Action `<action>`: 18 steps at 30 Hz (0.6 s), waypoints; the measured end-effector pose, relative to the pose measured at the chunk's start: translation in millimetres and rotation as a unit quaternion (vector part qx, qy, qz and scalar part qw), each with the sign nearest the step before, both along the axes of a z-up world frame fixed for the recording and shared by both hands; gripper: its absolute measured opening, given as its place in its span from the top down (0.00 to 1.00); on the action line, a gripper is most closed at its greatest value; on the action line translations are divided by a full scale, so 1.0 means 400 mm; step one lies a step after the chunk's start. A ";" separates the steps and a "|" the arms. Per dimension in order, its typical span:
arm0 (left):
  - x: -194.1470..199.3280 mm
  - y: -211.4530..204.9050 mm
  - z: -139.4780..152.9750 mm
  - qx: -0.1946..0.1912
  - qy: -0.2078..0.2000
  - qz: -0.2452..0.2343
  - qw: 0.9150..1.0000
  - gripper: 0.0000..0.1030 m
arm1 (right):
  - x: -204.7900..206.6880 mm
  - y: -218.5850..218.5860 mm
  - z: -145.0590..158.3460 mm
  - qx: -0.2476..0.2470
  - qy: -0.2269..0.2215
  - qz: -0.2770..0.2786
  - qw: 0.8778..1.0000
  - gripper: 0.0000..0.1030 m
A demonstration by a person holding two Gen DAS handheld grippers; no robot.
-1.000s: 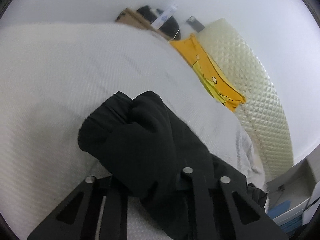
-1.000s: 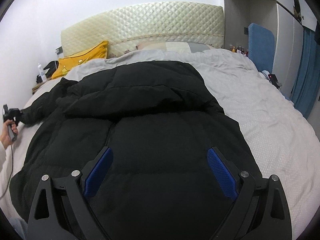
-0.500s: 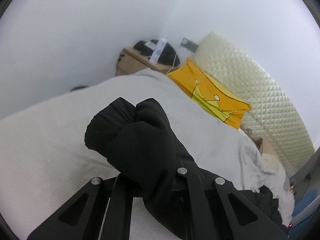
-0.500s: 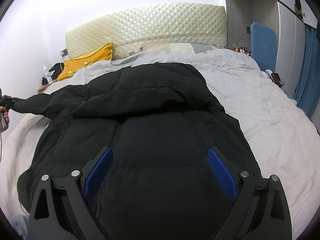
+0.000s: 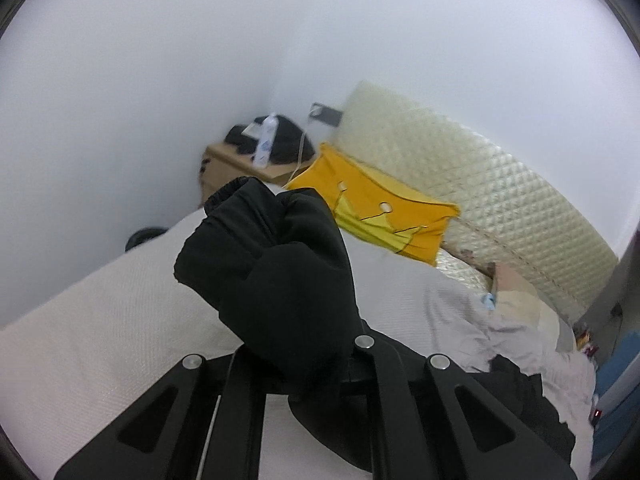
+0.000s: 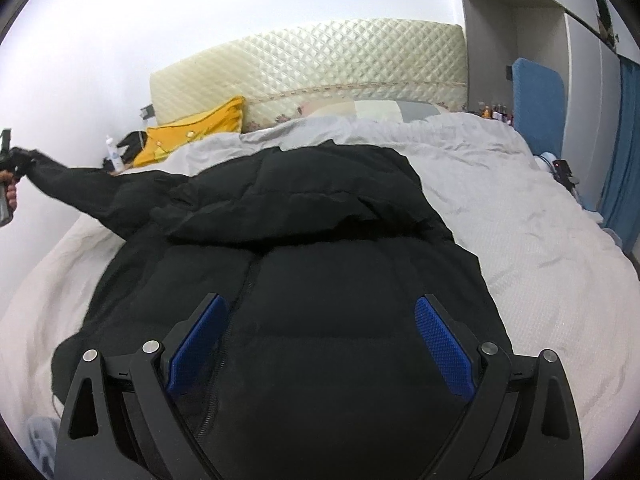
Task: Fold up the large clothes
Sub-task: 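Carry the held sleeve up and across the jacket body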
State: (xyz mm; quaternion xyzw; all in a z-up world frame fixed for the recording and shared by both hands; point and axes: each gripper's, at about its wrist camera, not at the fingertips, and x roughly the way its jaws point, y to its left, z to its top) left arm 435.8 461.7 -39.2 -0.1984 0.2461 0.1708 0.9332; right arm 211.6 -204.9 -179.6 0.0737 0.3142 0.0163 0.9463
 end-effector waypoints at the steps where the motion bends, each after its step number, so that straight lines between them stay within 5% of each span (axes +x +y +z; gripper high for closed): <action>1: -0.001 -0.030 0.030 0.007 -0.002 -0.007 1.000 0.94 | -0.003 0.002 0.004 -0.006 -0.005 0.003 1.000 0.07; 18: -0.065 -0.633 0.405 0.063 -0.053 -0.133 0.988 0.94 | -0.057 -0.087 0.045 0.004 -0.035 0.011 0.999 0.06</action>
